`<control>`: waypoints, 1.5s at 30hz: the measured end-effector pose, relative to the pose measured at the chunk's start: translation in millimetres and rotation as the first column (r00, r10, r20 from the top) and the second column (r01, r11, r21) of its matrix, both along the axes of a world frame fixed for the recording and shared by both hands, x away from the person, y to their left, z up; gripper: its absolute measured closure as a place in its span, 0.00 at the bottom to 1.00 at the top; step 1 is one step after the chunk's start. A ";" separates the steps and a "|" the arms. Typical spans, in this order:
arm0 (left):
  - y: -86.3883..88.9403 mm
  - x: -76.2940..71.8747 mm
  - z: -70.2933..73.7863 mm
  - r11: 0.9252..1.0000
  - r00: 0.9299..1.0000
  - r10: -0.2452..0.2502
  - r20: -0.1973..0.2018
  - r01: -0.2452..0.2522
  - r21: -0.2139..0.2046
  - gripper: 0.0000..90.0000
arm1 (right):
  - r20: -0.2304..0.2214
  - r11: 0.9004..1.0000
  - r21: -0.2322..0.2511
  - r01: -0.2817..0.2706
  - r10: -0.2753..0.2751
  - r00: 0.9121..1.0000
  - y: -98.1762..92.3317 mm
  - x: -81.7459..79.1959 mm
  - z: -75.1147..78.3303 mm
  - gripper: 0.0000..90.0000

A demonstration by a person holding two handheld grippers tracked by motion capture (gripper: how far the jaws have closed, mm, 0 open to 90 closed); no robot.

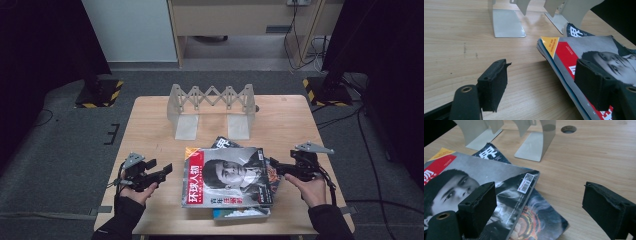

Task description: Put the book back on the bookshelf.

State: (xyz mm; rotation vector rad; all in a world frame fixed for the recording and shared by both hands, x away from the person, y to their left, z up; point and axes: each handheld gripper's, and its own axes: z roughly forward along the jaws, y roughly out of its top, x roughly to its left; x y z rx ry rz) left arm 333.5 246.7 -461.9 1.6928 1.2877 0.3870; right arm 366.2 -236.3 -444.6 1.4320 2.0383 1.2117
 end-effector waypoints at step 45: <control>-52.0 -4.1 -23.6 0.985 0.969 -0.166 -0.182 0.173 0.025 0.57 | -0.115 0.987 0.011 -0.161 0.161 0.980 42.0 -24.5 -42.0 0.18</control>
